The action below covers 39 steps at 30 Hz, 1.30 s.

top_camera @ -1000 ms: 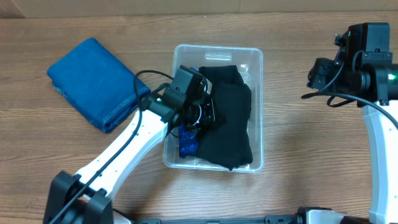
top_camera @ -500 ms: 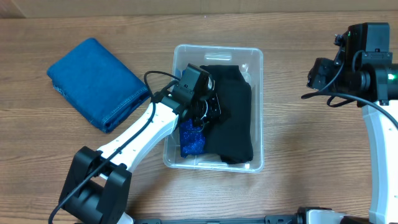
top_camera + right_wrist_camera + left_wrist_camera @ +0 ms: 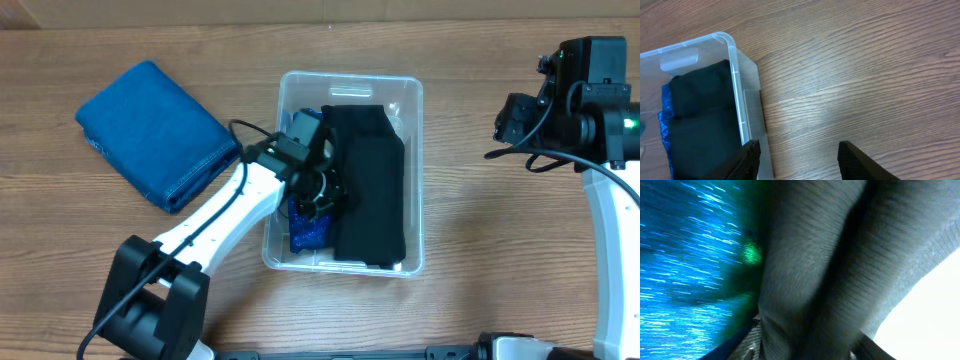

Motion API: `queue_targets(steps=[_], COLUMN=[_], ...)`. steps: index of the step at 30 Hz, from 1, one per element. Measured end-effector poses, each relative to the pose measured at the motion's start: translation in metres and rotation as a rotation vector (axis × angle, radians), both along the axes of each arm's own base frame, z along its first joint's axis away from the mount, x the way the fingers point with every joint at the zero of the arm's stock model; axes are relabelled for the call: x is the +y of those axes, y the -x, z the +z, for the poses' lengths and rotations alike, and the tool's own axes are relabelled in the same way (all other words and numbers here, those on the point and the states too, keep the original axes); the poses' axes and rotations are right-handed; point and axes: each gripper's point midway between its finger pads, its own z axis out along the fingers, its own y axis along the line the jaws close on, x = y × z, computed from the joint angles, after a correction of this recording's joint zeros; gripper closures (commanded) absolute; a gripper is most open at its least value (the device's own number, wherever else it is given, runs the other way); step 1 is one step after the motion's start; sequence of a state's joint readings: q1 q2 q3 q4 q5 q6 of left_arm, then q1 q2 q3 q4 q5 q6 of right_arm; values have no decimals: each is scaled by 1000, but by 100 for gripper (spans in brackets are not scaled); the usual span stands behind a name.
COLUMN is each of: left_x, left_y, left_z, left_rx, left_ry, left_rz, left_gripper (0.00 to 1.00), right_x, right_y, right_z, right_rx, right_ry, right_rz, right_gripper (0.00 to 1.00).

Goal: Pack container
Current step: 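Lower the black cloth into the bin and press it flat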

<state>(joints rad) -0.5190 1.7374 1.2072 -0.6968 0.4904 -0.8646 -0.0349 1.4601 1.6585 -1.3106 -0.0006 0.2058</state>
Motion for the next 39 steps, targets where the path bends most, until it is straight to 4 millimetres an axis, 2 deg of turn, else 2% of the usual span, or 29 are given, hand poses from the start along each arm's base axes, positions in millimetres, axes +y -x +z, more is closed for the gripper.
queue_targets(steps=[3,6,8,10,11,12,15,17,20,21,23,25,26,27,28,33,36,39], left_x=[24,27,22,12,8,3,-10,-19,-28,-30,-32,-31,-29,-28,-32,-39,-36,-21], left_y=[-9,-23,-35,-43,-46,-48,-48,-42,-36,-37,-41,-42,-41,-39,-40,-34,-31,-22], left_z=[-7,1,22,54,68,87,120,124,110,99,66,21,-5,-21,-28,-37,-31,-17], left_rx=[-15,-95,-185,-284,-334,-399,-538,-608,-646,-644,-610,-531,-479,-443,-424,-355,-339,-308], left_ry=[-72,-108,-117,-112,-111,-111,-129,-185,-260,-287,-350,-416,-450,-465,-461,-423,-428,-467], left_rz=[32,6,-28,-63,-79,-95,-143,-208,-320,-357,-440,-509,-543,-561,-579,-618,-620,-626], left_gripper=[52,51,52,60,80,94,96,96,96,96,96,95,91,91,95,96,96,96], right_x=[0,0,0,0,0,0,0,0,0,0,0,0,0,0,0,0,0,0], right_y=[0,0,0,0,0,0,0,0,-1,-1,-1,-1,-1,-1,-1,0,0,0], right_z=[0,0,0,0,0,0,0,0,-1,-2,-2,-2,-2,-2,-2,-2,-3,-3], right_rx=[0,-1,0,-1,-2,-2,-1,-2,3,4,5,6,6,6,7,10,10,13], right_ry=[0,0,0,0,0,0,0,0,0,0,0,0,0,0,1,0,0,0], right_rz=[0,0,0,0,1,0,0,0,0,0,0,0,0,0,0,0,0,0], right_gripper=[46,46,46,46,46,46,46,46,46,46,46,46,46,46,46,46,46,46])
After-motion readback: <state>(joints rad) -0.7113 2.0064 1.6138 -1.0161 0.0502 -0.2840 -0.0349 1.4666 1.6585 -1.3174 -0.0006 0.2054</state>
